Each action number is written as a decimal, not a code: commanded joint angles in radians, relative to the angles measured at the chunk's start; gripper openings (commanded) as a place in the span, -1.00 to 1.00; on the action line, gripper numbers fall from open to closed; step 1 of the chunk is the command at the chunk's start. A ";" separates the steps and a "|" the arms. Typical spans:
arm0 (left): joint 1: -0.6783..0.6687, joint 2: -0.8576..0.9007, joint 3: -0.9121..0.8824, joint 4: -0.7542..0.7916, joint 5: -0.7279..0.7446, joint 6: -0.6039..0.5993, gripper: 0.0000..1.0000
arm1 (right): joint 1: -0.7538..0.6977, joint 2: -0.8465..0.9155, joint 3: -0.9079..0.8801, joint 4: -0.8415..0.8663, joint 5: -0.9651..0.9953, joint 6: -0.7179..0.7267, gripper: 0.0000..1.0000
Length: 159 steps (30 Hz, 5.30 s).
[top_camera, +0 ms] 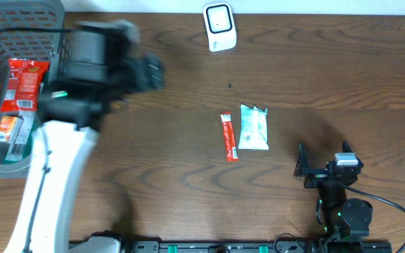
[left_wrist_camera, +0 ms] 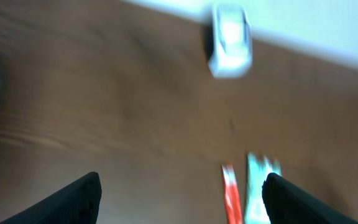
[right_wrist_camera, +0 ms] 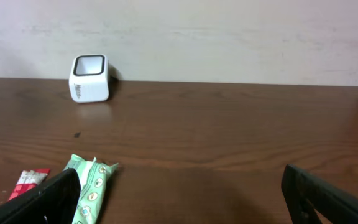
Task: Scan the item barcode
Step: 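Move the left gripper back into the grey basket, then grasp the orange-and-white sachet in the basket with the left gripper, then carry the orange sachet left of the red stick and release it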
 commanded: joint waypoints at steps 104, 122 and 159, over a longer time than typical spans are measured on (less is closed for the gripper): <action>0.799 -0.006 0.020 0.074 -0.006 0.014 -0.85 | -0.011 -0.004 -0.001 -0.003 -0.004 -0.011 0.99; 0.177 -0.089 -0.181 -0.215 0.335 0.067 -0.85 | -0.011 -0.004 -0.001 -0.003 -0.004 -0.011 0.98; -0.315 0.322 -0.408 0.321 -0.035 -0.208 0.56 | -0.011 -0.004 -0.001 -0.003 -0.004 -0.011 0.98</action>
